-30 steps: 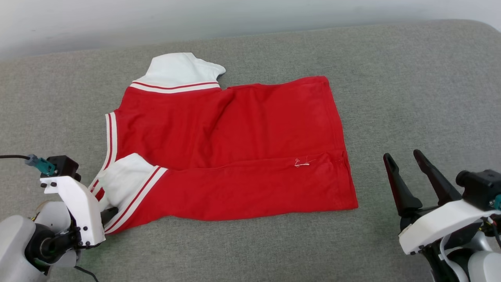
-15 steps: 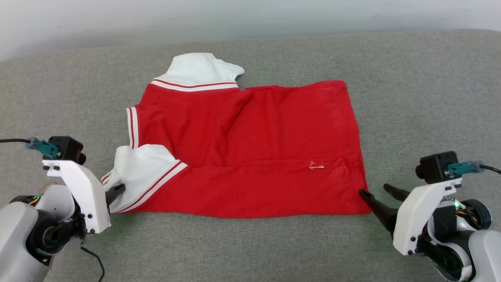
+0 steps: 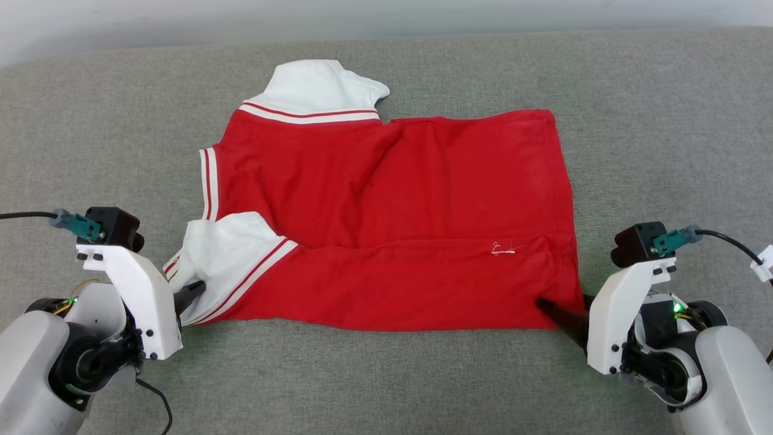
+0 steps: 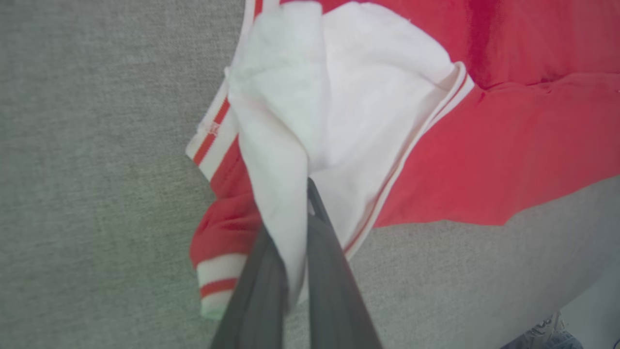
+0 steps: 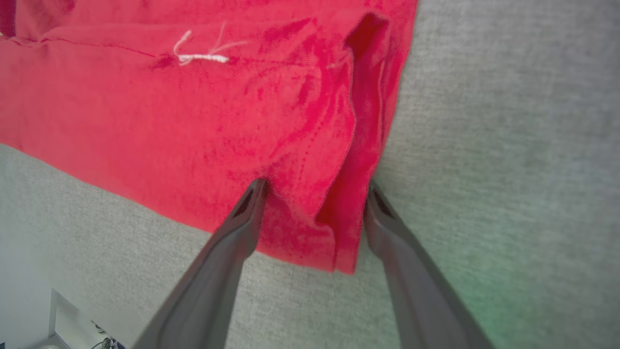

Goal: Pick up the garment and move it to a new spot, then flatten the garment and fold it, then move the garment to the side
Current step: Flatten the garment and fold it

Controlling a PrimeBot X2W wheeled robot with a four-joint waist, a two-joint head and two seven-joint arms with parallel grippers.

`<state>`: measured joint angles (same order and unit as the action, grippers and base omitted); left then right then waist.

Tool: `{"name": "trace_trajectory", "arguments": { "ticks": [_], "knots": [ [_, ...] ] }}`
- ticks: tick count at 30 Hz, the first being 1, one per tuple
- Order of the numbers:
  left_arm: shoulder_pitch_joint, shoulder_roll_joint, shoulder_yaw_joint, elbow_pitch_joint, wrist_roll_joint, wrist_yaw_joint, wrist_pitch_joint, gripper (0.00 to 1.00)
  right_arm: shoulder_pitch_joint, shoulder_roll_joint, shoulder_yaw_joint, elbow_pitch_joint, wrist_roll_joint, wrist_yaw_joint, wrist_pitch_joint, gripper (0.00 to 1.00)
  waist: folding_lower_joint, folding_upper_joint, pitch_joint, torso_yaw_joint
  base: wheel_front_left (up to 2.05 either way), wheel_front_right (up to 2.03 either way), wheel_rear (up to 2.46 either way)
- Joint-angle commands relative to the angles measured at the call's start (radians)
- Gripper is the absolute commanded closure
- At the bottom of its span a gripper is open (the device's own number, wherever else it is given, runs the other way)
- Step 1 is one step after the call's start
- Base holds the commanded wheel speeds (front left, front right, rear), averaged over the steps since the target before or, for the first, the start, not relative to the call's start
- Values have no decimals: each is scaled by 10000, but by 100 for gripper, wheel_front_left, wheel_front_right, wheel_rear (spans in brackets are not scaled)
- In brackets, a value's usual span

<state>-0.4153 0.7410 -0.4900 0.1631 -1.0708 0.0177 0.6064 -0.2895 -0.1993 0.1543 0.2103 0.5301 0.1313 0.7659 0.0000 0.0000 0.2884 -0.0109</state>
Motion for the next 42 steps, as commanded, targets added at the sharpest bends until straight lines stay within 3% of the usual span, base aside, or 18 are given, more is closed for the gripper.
{"name": "trace_trajectory", "arguments": {
  "ticks": [1, 2, 12, 27, 32, 40, 41, 42],
  "knots": [
    [40, -50, 5, -3, -1, 8, -40, 100, 158, 146, 270, 486, 147, -11, 65, 75, 0, 0, 16, 7, 0, 0, 0],
    [33, -54, 10, 9, 1, 11, -55, 100, 123, 154, 325, 564, 199, -10, 40, 100, 0, 0, 23, 8, 0, 0, 0],
    [281, -165, 83, 119, -135, 102, -295, 100, -177, -417, 564, 260, 546, -8, -406, 100, 0, 0, -412, -13, 0, 0, 0],
    [2240, 113, 172, -875, -366, 861, -756, 100, 1265, -1071, 640, -559, 1129, -8, -548, 100, 0, 0, -2477, 31, 0, 0, 0],
    [3185, 138, 74, -1188, -576, 1150, -799, 100, 2217, -1061, 209, -826, 1168, -8, -336, 100, 0, 0, -2937, 62, 0, 0, 0],
    [3246, -348, -23, -944, -580, 1058, -1160, 100, 3101, -634, -375, -863, 1001, -8, -376, 100, 0, 0, -2720, -43, 0, 0, 0],
    [3181, -465, -17, -798, -624, 1031, -1208, 98, 3110, -592, -405, -827, 921, -8, -477, 75, 0, 0, -2621, -81, 0, 0, 0],
    [3106, -569, -40, -645, -621, 978, -1267, 55, 3090, -548, -432, -786, 862, -8, -617, 18, 0, 0, -2534, -115, 0, 0, 0]
  ]
}}
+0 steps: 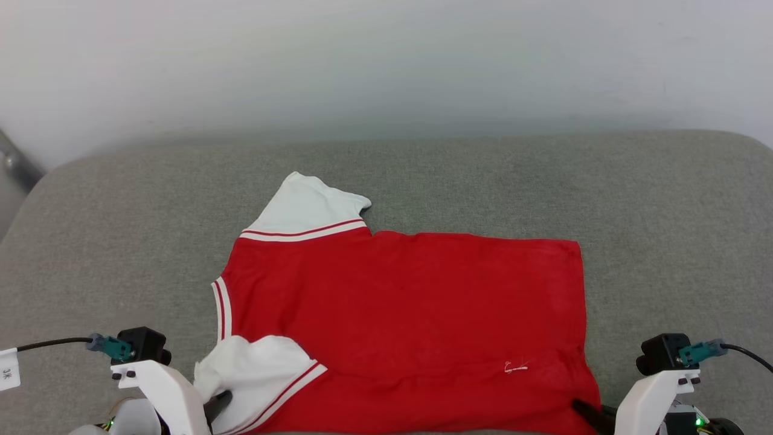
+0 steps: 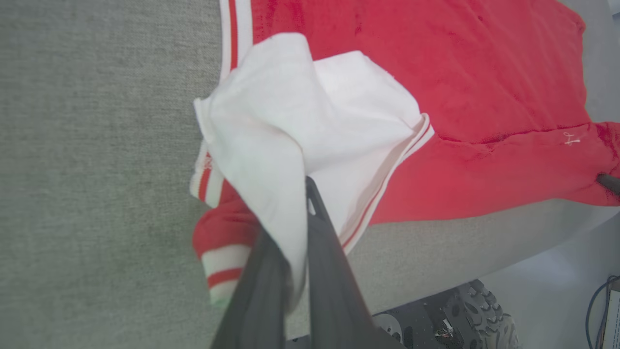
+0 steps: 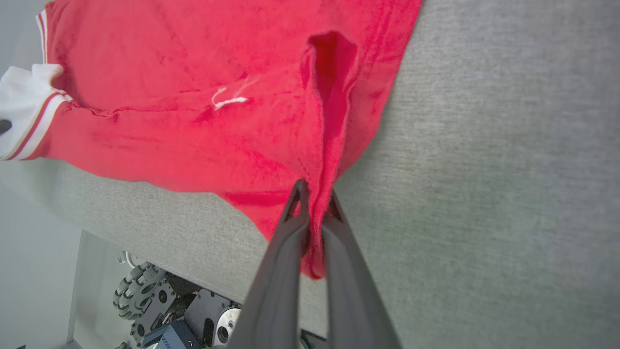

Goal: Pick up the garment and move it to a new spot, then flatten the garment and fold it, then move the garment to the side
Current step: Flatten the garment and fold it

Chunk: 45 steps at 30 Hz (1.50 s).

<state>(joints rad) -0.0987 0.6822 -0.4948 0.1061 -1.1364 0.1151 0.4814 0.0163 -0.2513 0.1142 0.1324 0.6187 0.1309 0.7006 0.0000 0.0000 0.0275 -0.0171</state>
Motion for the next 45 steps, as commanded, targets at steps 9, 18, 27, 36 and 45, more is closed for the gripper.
{"name": "trace_trajectory", "arguments": {
  "ticks": [9, 18, 27, 36, 45],
  "knots": [
    [-719, -200, 327, 836, 455, -209, -1068, 0, 247, 359, -182, -588, -1051, -5, -2407, 0, 0, 0, 273, -346, 0, 0, 0],
    [-1609, 153, 786, 273, 1215, 251, -1827, 0, -321, 1097, -1029, -1409, -2724, -5, -4901, 0, 0, 0, 480, -591, 0, 0, 0],
    [-3638, 131, 1031, -110, 2037, 632, -2166, 0, -1483, 1588, -1047, -2305, -3541, -5, -5866, 0, 0, 0, 2154, -1081, 0, 0, 0],
    [-6514, 589, 1181, 785, 2131, 160, -986, 0, -2327, 1882, -512, -2848, -3686, -5, -6136, 0, 0, 0, 3837, -2045, 0, 0, 0],
    [-8923, 1466, 961, 1699, 1678, -353, 1908, 0, -2555, 2023, -183, -2716, -3436, -5, -6523, 0, 0, 0, 4737, -2937, 0, 0, 0]
  ]
}}
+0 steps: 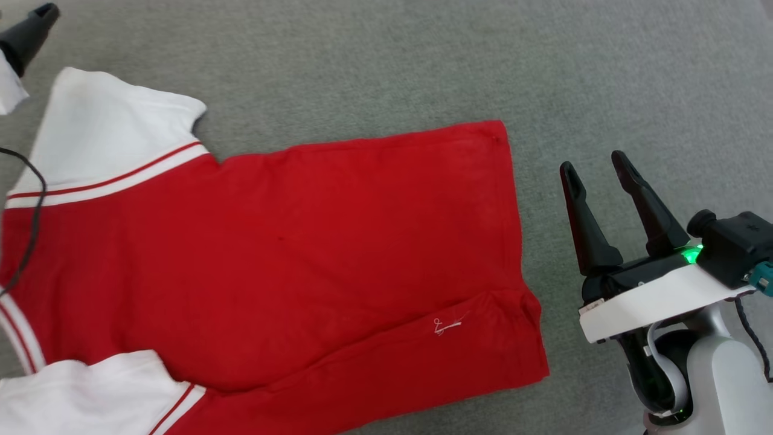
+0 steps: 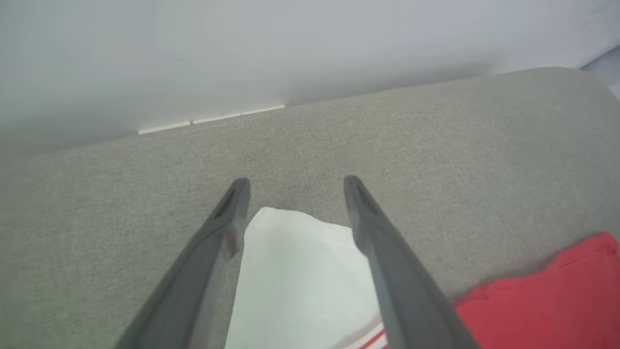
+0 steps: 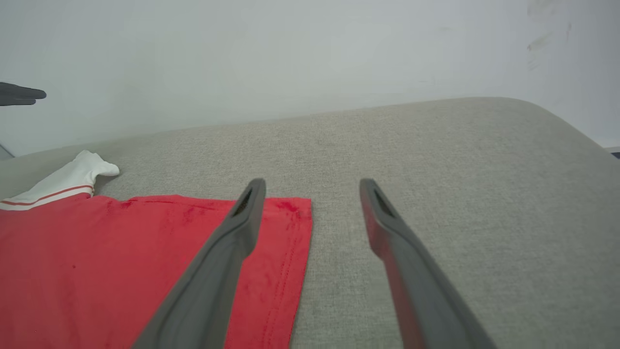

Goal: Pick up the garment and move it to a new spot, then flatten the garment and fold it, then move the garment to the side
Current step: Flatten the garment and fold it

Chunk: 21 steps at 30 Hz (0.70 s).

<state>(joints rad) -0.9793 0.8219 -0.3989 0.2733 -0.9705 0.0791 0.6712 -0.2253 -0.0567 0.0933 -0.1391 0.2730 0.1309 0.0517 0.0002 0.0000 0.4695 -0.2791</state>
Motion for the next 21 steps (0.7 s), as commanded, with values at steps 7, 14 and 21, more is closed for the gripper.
{"name": "trace_trajectory", "arguments": {
  "ticks": [7, 14, 21],
  "knots": [
    [-698, 858, -313, 331, -391, 547, 2704, 0, -248, 87, 256, 48, 297, -5, -327, 0, -2, 0, 914, -737, 0, 0, 0],
    [-97, 1132, -344, 556, -715, 1147, 3560, 0, -410, 81, 454, 224, 604, -5, -533, 0, -2, 0, 1483, -984, 0, 0, 0],
    [1216, 773, -555, 889, -1252, 1589, 3996, 100, -543, 81, 430, 396, 739, -5, -569, 0, -2, 0, 1606, -1117, 0, 0, 0]
  ]
}}
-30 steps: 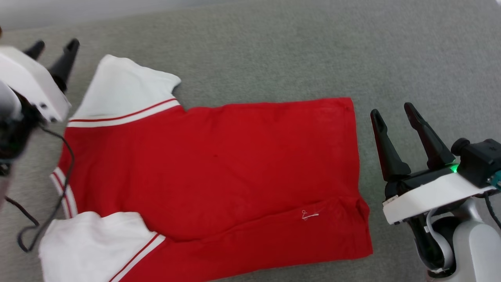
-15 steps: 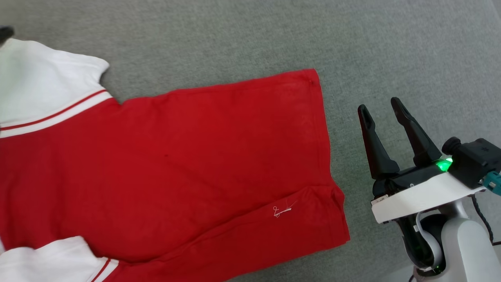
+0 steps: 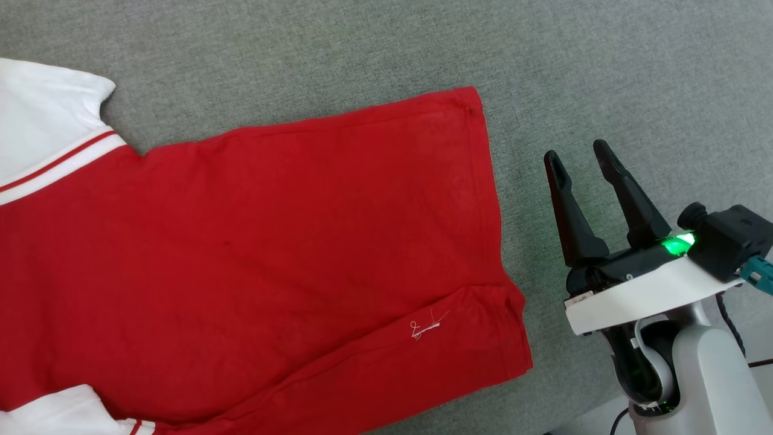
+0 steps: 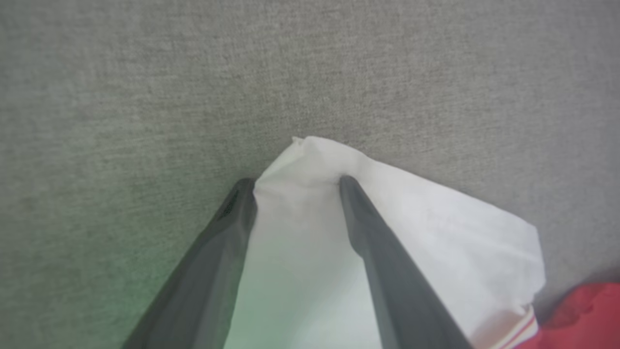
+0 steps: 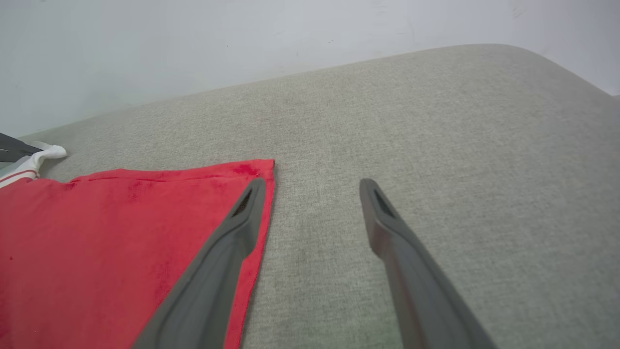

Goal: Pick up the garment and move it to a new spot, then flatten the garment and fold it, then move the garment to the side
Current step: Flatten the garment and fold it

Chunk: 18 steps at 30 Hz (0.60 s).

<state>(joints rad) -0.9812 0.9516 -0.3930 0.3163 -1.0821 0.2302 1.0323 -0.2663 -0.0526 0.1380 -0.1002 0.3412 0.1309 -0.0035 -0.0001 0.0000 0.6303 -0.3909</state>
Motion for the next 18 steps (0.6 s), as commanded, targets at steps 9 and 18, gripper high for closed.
{"name": "trace_trajectory", "arguments": {
  "ticks": [9, 18],
  "knots": [
    [1264, -614, -432, 312, -167, -94, -147, 100, -409, 38, -149, 218, 293, -5, 420, 0, 1, 0, -272, 212, 0, 0, 0],
    [-42, -990, -504, -158, 320, -630, -812, 100, -1909, -804, 94, 1214, 1394, -5, 3882, 0, 1, 0, -692, 1121, 0, 0, 0]
  ]
}}
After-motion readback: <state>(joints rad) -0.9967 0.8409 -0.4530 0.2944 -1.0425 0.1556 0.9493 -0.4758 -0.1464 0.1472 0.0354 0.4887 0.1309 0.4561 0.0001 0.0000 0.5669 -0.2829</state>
